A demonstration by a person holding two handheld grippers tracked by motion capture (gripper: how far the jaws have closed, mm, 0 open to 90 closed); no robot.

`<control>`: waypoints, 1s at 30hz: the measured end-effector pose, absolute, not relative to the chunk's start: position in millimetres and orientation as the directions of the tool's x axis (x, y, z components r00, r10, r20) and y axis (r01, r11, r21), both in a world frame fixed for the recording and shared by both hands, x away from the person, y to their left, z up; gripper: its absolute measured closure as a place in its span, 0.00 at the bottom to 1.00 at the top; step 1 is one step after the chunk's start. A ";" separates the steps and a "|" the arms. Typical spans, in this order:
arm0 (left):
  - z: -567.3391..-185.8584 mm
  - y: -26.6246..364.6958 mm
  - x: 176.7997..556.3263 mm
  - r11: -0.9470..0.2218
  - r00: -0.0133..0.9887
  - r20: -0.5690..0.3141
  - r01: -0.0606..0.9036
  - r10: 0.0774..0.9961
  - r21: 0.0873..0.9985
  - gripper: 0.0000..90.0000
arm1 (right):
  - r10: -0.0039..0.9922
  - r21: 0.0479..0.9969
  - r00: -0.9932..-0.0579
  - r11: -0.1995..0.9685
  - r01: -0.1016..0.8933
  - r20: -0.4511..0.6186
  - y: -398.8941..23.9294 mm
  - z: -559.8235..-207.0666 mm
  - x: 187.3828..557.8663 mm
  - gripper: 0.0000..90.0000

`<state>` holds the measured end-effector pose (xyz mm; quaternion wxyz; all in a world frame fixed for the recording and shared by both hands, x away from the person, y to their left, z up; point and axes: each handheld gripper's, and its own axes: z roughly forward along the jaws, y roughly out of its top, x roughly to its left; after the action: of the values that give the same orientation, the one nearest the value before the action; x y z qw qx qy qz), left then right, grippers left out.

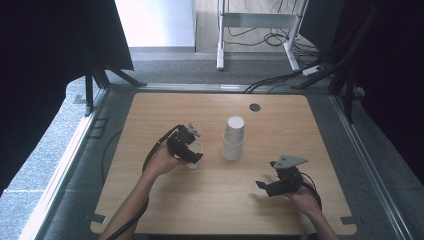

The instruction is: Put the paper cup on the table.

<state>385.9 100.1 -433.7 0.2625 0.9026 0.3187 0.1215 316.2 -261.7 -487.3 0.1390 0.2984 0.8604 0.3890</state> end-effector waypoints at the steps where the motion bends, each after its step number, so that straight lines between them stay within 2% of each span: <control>1: -433.5 100.9 385.3 -0.649 0.765 0.040 0.515 0.642 0.560 0.21 | 0.622 0.752 -0.783 0.519 0.406 -0.007 -261.7 -487.3 316.1 0.07; 4: -432.3 103.8 383.1 -0.630 0.761 0.027 0.516 0.648 0.580 0.17 | 0.621 0.751 -0.784 0.521 0.405 -0.008 -261.5 -487.4 316.1 0.07; 16: -428.1 112.6 370.3 -0.549 0.756 -0.034 0.504 0.654 0.667 0.12 | 0.620 0.749 -0.785 0.524 0.405 -0.009 -260.2 -488.0 315.8 0.07; 30: -429.9 114.3 354.3 -0.469 0.750 -0.060 0.472 0.659 0.746 0.02 | 0.614 0.743 -0.789 0.532 0.407 -0.007 -259.1 -489.4 315.7 0.07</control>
<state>354.3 114.3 -429.9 0.3930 0.8488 0.3331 0.1188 315.7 -259.1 -489.4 0.1349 0.2954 0.8646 0.3833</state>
